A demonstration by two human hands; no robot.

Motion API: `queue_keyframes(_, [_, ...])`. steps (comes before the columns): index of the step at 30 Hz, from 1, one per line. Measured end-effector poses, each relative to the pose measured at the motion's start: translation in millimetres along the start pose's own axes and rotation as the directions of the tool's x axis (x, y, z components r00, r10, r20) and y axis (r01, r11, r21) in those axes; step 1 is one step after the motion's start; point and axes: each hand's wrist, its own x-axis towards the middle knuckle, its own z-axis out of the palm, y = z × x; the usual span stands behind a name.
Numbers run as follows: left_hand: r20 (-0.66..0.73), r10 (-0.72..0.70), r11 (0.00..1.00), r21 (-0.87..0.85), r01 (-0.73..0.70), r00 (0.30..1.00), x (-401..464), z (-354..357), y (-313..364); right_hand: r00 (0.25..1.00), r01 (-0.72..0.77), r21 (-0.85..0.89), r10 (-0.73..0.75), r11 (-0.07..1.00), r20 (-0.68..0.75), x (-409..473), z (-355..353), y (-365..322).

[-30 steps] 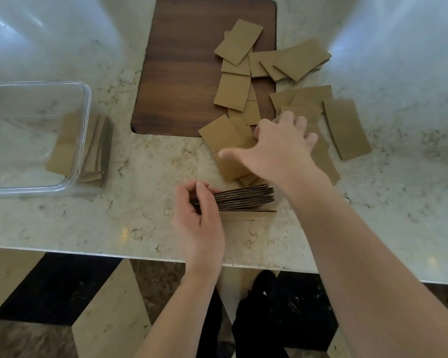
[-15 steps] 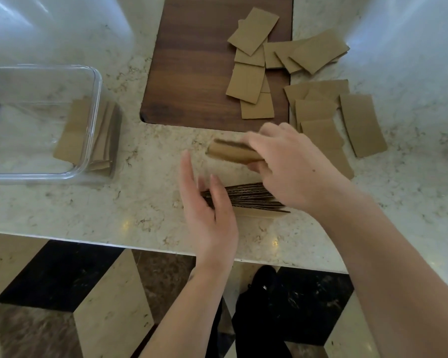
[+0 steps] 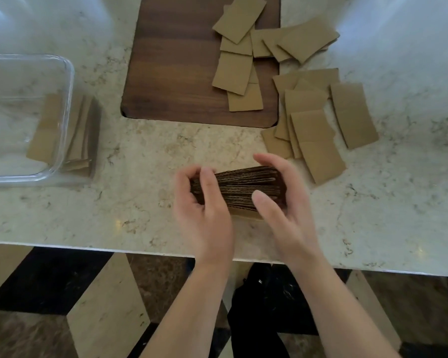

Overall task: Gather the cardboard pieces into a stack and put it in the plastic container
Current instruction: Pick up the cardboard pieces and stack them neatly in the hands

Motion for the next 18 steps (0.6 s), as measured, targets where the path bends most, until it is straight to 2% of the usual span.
queue_keyframes(3, [0.014,-0.055,0.995,-0.083,0.056,0.998,-3.6,3.4,4.4,0.973,0.020,0.041,-0.010,0.999,-0.230,-3.8,22.8,-0.6])
queue_keyframes(6, [0.102,0.011,0.996,-0.087,-0.002,0.995,-10.5,5.1,10.5,0.894,0.019,0.107,0.031,0.994,-0.448,-4.1,23.0,-4.7])
queue_keyframes(10, [0.166,0.003,0.998,-0.057,0.007,0.986,-15.5,-5.8,1.2,0.899,-0.072,0.084,0.102,0.994,-0.425,-12.3,9.7,0.5])
queue_keyframes(13, [0.157,0.002,0.998,-0.059,0.007,0.988,-14.9,-7.4,-0.3,0.935,-0.040,0.072,0.063,0.997,-0.350,-11.0,10.0,3.2])
queue_keyframes(18, [0.100,0.051,0.999,0.006,-0.051,0.994,-20.0,2.4,-1.1,0.911,-0.032,0.025,0.039,0.999,-0.411,-1.2,12.9,4.6])
